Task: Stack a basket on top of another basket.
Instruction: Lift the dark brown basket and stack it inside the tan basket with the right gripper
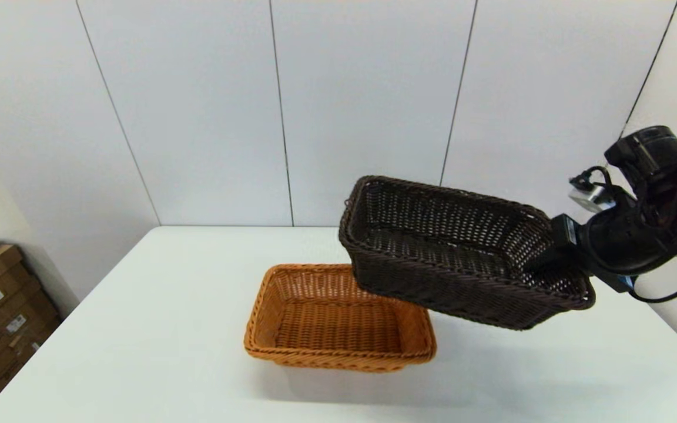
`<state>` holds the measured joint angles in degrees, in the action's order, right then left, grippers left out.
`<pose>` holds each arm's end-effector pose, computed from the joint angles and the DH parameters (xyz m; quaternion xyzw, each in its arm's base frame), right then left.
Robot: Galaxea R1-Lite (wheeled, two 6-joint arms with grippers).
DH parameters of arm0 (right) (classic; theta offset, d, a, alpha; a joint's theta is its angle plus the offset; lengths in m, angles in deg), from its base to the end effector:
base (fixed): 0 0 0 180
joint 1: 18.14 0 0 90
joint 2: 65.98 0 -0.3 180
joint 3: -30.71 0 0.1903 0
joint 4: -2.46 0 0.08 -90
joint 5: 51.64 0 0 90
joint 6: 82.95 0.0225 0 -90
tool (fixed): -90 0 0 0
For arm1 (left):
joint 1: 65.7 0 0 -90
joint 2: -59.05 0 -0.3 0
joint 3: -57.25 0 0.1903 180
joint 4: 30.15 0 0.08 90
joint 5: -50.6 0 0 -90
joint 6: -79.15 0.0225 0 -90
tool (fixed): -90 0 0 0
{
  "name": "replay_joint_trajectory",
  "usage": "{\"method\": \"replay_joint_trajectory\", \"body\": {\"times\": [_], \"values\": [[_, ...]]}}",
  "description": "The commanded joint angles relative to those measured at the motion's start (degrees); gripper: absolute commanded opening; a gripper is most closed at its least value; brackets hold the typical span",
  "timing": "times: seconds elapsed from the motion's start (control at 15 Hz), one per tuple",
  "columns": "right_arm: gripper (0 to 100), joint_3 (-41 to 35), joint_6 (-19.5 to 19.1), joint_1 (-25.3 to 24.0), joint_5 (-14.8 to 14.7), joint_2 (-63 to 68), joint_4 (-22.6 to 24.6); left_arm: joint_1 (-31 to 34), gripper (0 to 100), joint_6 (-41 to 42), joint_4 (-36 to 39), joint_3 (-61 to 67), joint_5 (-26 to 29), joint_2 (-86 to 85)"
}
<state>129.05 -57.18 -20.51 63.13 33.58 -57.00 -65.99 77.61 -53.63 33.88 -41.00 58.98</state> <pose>0.2886 0.0214 0.2042 0.2827 0.5282 0.0869 0.7959 -0.0229 0.0007 0.0753 -0.0134 0.0002 0.0114 0.9998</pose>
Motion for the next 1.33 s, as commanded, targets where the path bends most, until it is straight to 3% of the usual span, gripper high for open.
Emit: {"method": "replay_joint_trajectory", "body": {"times": [0.07, 0.2, 0.6, 1.0, 1.33], "values": [[0, 13.01, -2.39, -6.95, 0.10, 5.03, -10.84, -0.06, 100, -0.05, -0.07, 0.00, -0.07, -0.01], [0, 18.81, -3.18, -10.29, 0.01, 7.58, -14.79, -0.06, 100, 0.04, 0.02, 0.00, -0.07, -0.01], [0, 22.59, -3.27, -18.29, -0.25, 13.47, -15.06, 0.03, 100, -0.05, 0.02, 0.00, -0.07, -0.01], [0, 23.38, -3.01, -18.64, -0.25, 17.16, -14.70, 0.03, 100, -0.05, -0.07, 0.00, -0.07, -0.01], [0, 23.38, -1.25, -18.64, -0.34, 19.18, -10.22, -0.06, 100, -0.05, -0.07, 0.00, -0.07, -0.01]]}}
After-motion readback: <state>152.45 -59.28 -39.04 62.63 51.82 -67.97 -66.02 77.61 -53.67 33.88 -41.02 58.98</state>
